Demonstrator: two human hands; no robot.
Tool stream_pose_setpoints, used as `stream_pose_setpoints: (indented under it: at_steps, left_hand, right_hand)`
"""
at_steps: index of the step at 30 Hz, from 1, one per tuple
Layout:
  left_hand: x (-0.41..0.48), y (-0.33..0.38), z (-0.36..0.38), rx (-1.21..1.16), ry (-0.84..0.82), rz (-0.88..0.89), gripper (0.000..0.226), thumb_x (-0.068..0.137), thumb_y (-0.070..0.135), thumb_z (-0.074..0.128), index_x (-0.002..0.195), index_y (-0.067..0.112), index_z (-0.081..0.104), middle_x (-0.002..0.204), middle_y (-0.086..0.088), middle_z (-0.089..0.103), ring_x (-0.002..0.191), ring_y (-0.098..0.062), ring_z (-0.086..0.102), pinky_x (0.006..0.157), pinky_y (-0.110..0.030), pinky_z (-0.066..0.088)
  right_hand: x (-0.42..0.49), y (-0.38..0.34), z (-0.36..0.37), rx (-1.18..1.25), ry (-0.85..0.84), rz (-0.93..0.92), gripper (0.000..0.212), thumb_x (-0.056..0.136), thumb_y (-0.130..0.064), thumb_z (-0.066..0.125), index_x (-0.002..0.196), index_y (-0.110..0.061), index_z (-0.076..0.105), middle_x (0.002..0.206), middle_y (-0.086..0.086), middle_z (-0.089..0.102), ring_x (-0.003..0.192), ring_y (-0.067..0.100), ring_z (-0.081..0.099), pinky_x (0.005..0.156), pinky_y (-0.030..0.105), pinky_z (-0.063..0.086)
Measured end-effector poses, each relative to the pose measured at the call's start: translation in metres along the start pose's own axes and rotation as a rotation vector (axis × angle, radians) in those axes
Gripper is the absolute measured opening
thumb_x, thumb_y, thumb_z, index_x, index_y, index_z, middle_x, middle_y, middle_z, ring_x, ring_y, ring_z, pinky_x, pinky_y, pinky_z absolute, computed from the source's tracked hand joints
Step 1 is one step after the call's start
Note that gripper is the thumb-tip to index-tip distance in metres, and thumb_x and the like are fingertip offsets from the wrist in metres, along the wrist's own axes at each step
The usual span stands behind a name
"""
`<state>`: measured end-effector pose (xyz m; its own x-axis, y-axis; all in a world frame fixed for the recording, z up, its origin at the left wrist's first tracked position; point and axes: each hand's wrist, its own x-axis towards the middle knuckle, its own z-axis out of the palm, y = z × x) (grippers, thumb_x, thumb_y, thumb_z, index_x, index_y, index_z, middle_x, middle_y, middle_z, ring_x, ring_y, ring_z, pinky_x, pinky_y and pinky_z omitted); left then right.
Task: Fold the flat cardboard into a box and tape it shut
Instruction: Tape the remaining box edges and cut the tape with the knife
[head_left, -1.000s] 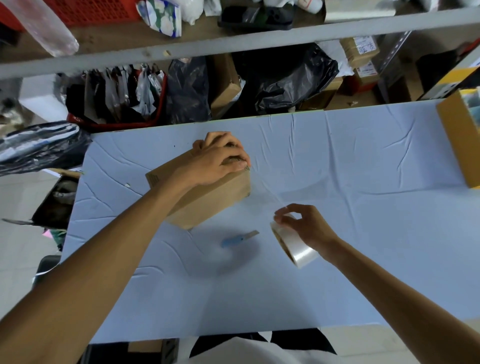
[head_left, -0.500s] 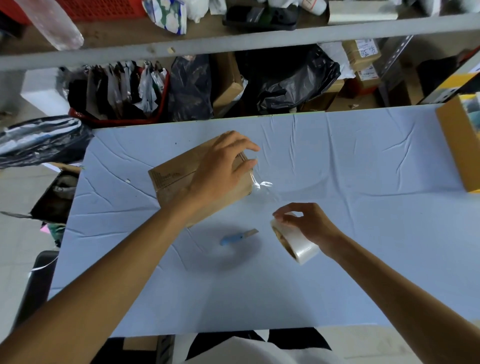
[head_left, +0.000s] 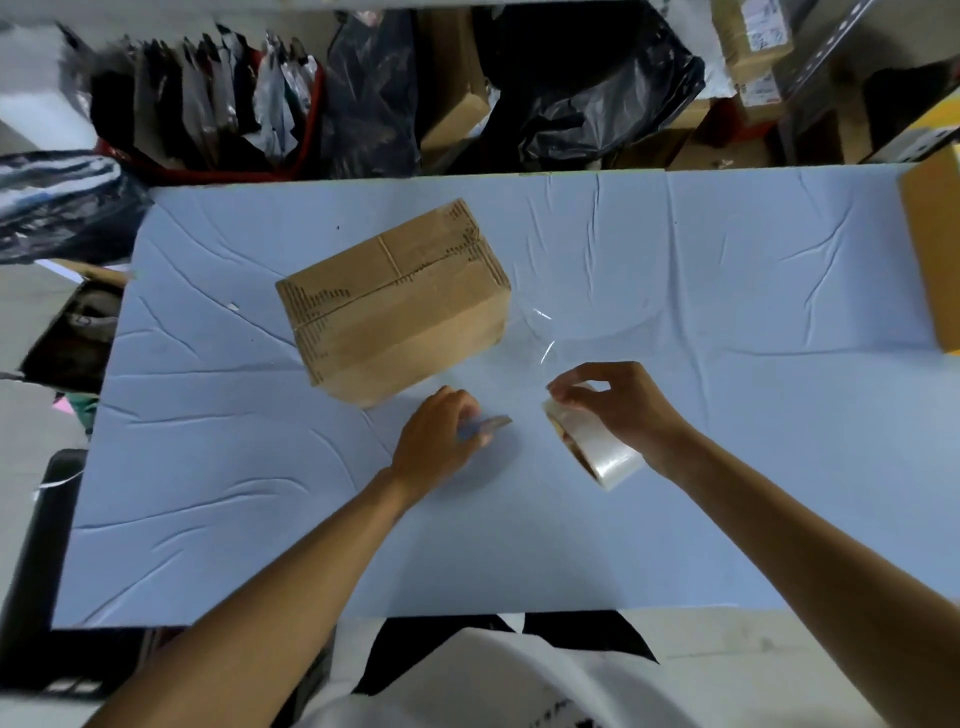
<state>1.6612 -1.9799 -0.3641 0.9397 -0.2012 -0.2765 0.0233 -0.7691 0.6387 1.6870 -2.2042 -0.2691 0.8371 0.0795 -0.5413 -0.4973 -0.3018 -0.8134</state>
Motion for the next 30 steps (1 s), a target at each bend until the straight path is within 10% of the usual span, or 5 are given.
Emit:
stream_pose_setpoints:
  at_steps: [10,18,30]
  left_hand:
    - [-0.013,0.011,-0.008,-0.057,-0.036,0.078,0.016,0.09,0.021,0.061,0.082,0.016,0.048,0.07,0.002,0.055,0.064,-0.017,0.05,0.062,-0.036,0.043]
    - [-0.021,0.073,-0.098,-0.316,0.22,0.18,0.016,0.085,0.031,0.068,0.078,0.02,0.06,0.072,0.012,0.062,0.067,-0.005,0.058,0.058,-0.008,0.042]
    - [0.009,0.109,-0.099,-0.27,0.386,0.144,0.016,0.087,0.031,0.067,0.085,0.015,0.066,0.076,0.011,0.065,0.075,-0.009,0.062,0.06,-0.025,0.054]
  right_hand:
    - [-0.001,-0.005,0.002,-0.034,-0.012,-0.015,0.008,0.079,-0.014,0.075,0.075,-0.02,0.077,0.081,-0.002,0.075,0.056,0.009,0.069,0.048,0.008,0.045]
    - [0.003,-0.001,0.009,-0.028,-0.008,-0.04,0.011,0.077,-0.016,0.075,0.072,-0.026,0.076,0.082,-0.002,0.076,0.068,0.016,0.073,0.053,0.007,0.046]
    - [-0.002,-0.006,0.014,0.021,-0.017,-0.022,0.009,0.08,-0.016,0.075,0.073,-0.021,0.075,0.071,0.003,0.072,0.054,0.03,0.071,0.052,0.028,0.054]
